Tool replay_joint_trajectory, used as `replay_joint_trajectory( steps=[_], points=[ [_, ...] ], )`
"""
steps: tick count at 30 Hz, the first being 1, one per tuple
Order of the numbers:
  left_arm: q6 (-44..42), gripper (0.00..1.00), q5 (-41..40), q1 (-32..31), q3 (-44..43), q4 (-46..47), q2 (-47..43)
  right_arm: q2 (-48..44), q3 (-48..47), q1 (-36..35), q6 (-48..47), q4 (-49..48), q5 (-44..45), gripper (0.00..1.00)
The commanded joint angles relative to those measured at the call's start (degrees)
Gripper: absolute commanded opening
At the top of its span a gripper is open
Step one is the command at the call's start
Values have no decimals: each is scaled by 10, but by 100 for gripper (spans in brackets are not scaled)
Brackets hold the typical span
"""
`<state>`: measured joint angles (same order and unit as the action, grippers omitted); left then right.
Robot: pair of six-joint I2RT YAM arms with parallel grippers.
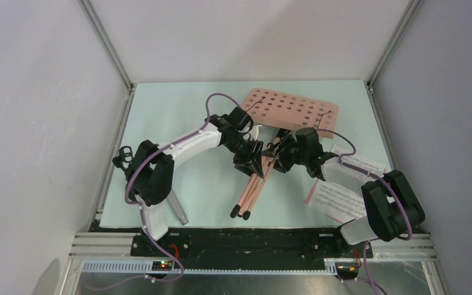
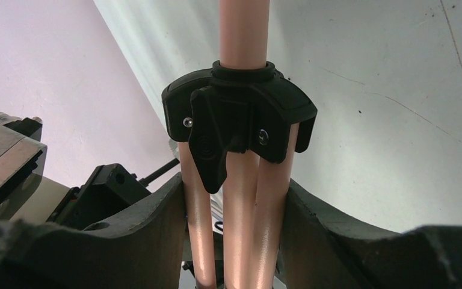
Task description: Set up the instrument practice props
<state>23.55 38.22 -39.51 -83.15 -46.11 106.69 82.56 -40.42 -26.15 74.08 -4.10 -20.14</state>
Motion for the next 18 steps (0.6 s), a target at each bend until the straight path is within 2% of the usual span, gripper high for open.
replay_joint_trajectory(
  steps=[1,5,7,11,13,18],
  points=[
    [33,43,-27,-4,-22,6,9,-26,-58,-13,44,-94,-30,35],
    [48,42,-63,-5,-16,6,7,-30,-62,-18,55,-72,-11,36],
    [55,53,-92,-8,-12,6,2,-35,-62,-20,65,-62,-1,38],
    [54,58,-151,-21,-7,6,-11,-41,-62,-22,105,-57,2,40],
    [43,57,-179,-28,-5,6,-16,-39,-69,-25,114,-52,0,40],
    [23,46,-215,-34,3,8,-27,-35,-80,-25,115,-38,-3,40]
  ],
)
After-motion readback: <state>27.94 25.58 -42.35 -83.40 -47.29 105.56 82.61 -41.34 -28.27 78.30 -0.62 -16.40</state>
